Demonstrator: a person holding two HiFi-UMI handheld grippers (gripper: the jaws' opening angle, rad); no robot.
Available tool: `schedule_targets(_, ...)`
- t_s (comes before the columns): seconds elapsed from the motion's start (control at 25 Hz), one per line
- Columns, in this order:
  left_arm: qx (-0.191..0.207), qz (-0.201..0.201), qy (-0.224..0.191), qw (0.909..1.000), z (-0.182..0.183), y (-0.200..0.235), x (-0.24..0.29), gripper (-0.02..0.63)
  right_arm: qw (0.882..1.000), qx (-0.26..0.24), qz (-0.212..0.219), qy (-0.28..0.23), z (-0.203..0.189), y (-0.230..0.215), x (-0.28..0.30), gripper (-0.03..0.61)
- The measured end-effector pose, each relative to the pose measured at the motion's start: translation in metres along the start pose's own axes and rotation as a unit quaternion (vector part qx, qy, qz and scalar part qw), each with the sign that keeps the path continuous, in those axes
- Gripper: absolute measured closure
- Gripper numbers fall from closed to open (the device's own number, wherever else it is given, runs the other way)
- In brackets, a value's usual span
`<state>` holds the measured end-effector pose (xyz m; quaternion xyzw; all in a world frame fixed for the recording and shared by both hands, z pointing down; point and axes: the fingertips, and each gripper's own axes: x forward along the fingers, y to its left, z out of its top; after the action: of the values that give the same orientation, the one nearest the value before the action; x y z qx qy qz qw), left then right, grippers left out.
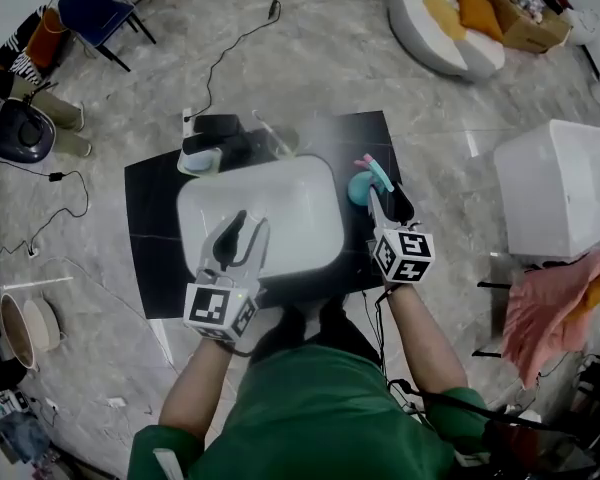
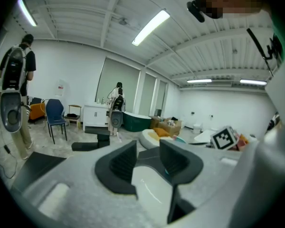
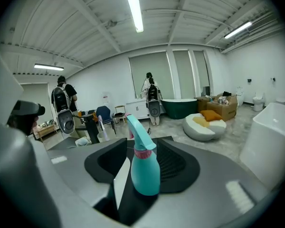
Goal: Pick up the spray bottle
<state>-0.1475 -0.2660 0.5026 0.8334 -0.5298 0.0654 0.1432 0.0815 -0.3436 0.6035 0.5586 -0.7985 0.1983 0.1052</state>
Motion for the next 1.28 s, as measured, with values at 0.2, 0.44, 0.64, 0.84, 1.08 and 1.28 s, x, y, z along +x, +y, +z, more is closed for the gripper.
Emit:
schedule_targets(0.2,-0.005,0.012,0.01,0.9999,-0.011,0.006,0.006,0.465,1.0,-0.012,0.014,0.007,-0.01,-0.002,0.018,0.39)
schedule_targets(0.44,-0.01,0.018,0.019,0.9996,-0.021,0.01,0.013,0.465,0.999,-0.037,0.015,0.01,-0.016,-0.006,0.034,0.39)
schedule_targets(0.64,-0.012,0.018,0.023,0.9995,-0.024,0.01,0.017,0.465,0.998,-0.064,0.015,0.008,-0.019,-0.005,0.037,0.39)
schedule_targets(0.84,-0.01,0.013,0.027,0.9995,-0.026,0.007,0.021,0.465,0.996,-0.085,0.018,-0.001,-0.021,-0.004,0.038,0.393)
schedule_targets(1.08,-0.016,0.01,0.033,0.9993,-0.029,0.005,0.023,0.465,0.996,-0.089,0.02,-0.015,-0.017,-0.006,0.038,0.419)
schedule_targets(1.28,-0.022,0.01,0.041,0.9989,-0.035,0.004,0.022,0.465,0.996,-0.083,0.017,-0.019,-0.016,-0.01,0.035,0.426)
